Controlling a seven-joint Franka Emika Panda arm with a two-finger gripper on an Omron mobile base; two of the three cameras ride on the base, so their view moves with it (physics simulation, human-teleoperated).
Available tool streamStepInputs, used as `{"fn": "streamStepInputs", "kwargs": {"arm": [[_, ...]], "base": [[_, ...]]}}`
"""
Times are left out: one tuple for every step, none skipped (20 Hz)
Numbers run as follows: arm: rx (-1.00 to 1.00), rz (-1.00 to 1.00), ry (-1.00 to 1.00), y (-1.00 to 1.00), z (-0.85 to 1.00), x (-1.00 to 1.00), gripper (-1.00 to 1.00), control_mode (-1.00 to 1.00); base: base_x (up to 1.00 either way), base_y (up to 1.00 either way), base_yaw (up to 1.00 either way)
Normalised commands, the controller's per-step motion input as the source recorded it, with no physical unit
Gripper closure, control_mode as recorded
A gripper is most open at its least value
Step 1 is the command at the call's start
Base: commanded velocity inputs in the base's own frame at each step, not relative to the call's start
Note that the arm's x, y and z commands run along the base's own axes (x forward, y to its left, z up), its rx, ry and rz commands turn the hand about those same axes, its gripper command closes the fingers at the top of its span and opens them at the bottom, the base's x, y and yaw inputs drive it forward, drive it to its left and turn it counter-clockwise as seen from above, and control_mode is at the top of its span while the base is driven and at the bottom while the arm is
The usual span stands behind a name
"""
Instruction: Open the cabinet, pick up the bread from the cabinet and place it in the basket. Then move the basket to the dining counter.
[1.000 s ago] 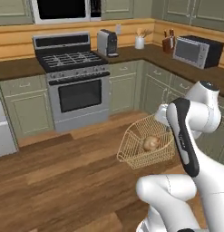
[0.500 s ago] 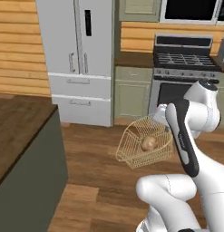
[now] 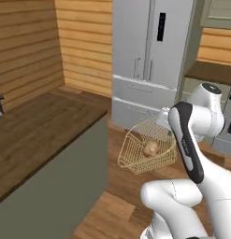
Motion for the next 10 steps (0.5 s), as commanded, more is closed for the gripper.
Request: {"fn": "streamStepInputs", "kwargs": {"arm": [[0.00,0.00,0.00,0.00,0.00,0.00,1.00,1.00],[0.00,0.00,0.00,0.00,0.00,0.00,1.00,1.00],[0.00,0.00,0.00,0.00,0.00,0.00,1.00,1.00],[0.00,0.00,0.00,0.00,0.00,0.00,1.00,1.00],[0.00,0.00,0.00,0.00,0.00,0.00,1.00,1.00],[0.00,0.00,0.00,0.00,0.00,0.00,1.00,1.00],[0.00,0.00,0.00,0.00,0.00,0.00,1.00,1.00],[0.00,0.00,0.00,0.00,0.00,0.00,1.00,1.00],[0.00,0.00,0.00,0.00,0.00,0.00,1.00,1.00],[0.00,0.00,0.00,0.00,0.00,0.00,1.00,1.00]], "base": [[0.79,0.00,0.79],[0.66,0.00,0.87],[0.59,0.00,0.91],[0.59,0.00,0.91],[0.65,0.00,0.90],[0.65,0.00,0.87],[0.64,-0.10,0.84],[0.57,-0.18,0.83],[0.49,-0.12,0.81],[0.46,-0.19,0.79]]}}
